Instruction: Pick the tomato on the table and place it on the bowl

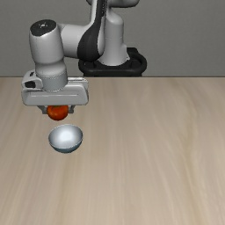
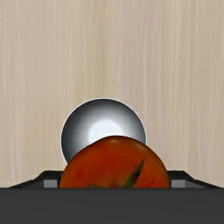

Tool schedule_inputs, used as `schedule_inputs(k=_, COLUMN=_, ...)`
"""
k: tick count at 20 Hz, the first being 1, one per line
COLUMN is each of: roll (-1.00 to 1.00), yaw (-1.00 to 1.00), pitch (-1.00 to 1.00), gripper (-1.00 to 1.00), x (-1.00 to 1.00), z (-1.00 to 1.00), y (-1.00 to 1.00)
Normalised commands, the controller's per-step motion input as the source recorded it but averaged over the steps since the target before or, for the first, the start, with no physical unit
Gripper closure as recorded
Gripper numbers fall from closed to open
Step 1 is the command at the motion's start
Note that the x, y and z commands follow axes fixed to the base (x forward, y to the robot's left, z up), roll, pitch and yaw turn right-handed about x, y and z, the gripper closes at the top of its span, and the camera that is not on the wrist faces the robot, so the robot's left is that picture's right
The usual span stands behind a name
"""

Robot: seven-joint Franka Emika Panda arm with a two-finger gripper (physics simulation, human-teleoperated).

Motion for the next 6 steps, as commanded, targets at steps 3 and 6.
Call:
schedule_inputs(k=3, roll=0.0, yaw=0.0, pitch=0.0, gripper=-1.0, x=0.0, z=0.0, y=0.0)
schedule_inputs(k=6, roll=0.0, yaw=0.0, pitch=0.0, gripper=-1.0, x=0.0, z=0.0, y=0.0)
